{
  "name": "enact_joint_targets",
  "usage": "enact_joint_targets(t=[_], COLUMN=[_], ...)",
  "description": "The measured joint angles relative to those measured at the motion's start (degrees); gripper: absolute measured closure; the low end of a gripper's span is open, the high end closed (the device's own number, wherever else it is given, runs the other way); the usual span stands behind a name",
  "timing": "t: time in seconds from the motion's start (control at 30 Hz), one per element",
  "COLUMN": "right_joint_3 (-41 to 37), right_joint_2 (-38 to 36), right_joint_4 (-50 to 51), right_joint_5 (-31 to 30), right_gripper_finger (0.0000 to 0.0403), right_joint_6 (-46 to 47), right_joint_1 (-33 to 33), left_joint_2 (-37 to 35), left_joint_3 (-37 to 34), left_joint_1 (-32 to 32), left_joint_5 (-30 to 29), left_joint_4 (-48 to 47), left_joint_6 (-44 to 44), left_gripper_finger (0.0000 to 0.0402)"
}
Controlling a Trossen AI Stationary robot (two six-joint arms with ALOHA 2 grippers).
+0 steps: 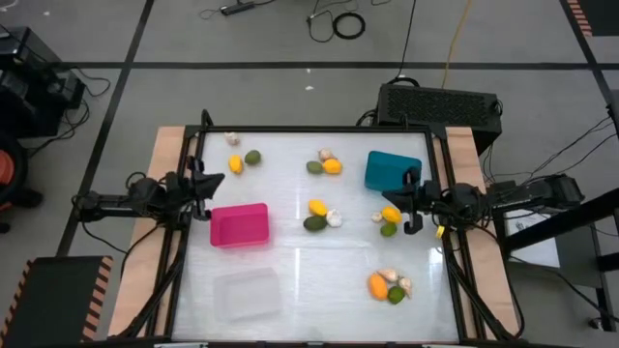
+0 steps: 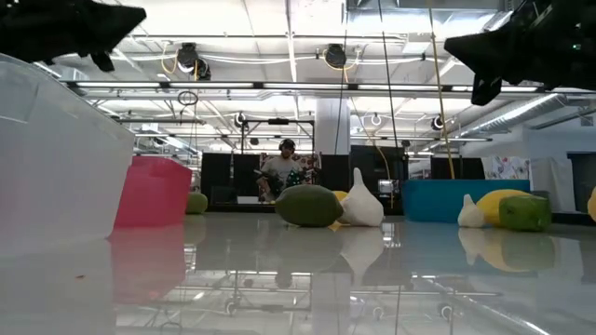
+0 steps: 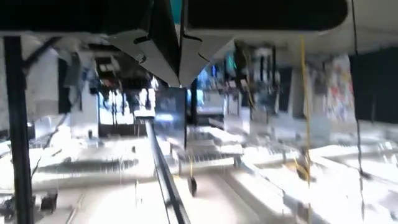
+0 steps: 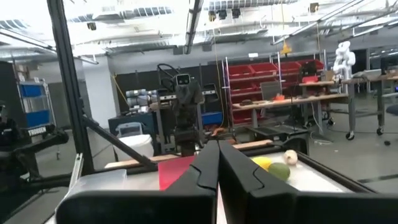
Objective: Sort produce into baskets
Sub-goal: Put the lime into the pink bin
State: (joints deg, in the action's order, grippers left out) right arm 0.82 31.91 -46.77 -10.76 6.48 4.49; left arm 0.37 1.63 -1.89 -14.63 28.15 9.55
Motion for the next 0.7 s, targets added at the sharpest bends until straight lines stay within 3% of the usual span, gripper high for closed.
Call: enact_joint_targets(t=[0.2,0.37,0.5,0.7], right_joint_3=[3.45,14.64,25.79,43.45], right_joint_2=[9.28,19.67,29.68,41.94], right_joint_4=[-8.4,-4.25,7.38,37.15], right_joint_5=[0.19,4.37,6.66,6.63], right_gripper_finger=[0.0403,0.0403,0.0403,0.0403], right_joint_6=[-1.08,-3.03,-1.62,0.3], right_joint_1=[0.0,0.38,2.04,5.07], left_joint_2=[3.22,14.59,28.04,47.76], left_joint_3=[4.91,10.28,15.12,22.42], left_joint_1=[0.0,0.0,0.0,0.0], left_joint_5=[-0.33,7.5,8.26,8.39], left_joint_4=[3.03,2.52,2.18,2.01], left_joint_6=[1.1,-0.12,-0.14,0.27], left_gripper_finger=[0.0391,0.0391,0.0391,0.0391])
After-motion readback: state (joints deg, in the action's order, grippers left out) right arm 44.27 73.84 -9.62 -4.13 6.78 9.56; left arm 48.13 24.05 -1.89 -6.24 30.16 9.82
